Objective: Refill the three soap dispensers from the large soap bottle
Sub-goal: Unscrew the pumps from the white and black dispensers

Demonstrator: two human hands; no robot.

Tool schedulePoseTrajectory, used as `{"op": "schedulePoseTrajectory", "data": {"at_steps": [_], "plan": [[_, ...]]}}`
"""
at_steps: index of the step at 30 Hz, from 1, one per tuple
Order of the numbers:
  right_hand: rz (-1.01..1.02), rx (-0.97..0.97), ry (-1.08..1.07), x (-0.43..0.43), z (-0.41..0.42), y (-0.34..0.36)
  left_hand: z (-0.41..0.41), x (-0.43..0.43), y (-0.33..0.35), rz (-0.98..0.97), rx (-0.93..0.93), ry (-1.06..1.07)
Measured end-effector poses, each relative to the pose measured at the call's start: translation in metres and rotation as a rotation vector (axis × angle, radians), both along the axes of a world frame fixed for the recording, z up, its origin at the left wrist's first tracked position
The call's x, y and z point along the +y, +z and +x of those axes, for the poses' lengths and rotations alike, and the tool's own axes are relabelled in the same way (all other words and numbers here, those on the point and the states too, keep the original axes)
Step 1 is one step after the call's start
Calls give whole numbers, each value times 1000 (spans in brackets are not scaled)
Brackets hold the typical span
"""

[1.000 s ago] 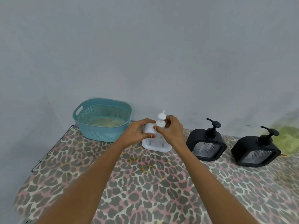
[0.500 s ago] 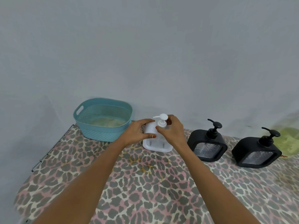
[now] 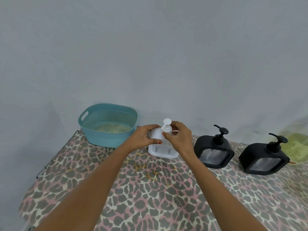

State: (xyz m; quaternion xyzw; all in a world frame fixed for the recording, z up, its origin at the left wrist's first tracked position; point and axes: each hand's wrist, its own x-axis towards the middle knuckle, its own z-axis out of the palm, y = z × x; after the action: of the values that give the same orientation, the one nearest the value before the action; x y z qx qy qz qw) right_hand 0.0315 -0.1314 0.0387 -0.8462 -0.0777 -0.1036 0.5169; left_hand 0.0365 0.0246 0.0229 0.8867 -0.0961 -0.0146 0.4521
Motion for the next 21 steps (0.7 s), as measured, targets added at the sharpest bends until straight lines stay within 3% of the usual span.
{"op": "schedulePoseTrajectory", "data": {"at_steps": [17,21], "plan": [[166,-213,-113,-13,-6,89,2,-2,1,18,46,7],[142,-177,-117,-17,-24,99,-1,-2,6,20,86,-3]]}}
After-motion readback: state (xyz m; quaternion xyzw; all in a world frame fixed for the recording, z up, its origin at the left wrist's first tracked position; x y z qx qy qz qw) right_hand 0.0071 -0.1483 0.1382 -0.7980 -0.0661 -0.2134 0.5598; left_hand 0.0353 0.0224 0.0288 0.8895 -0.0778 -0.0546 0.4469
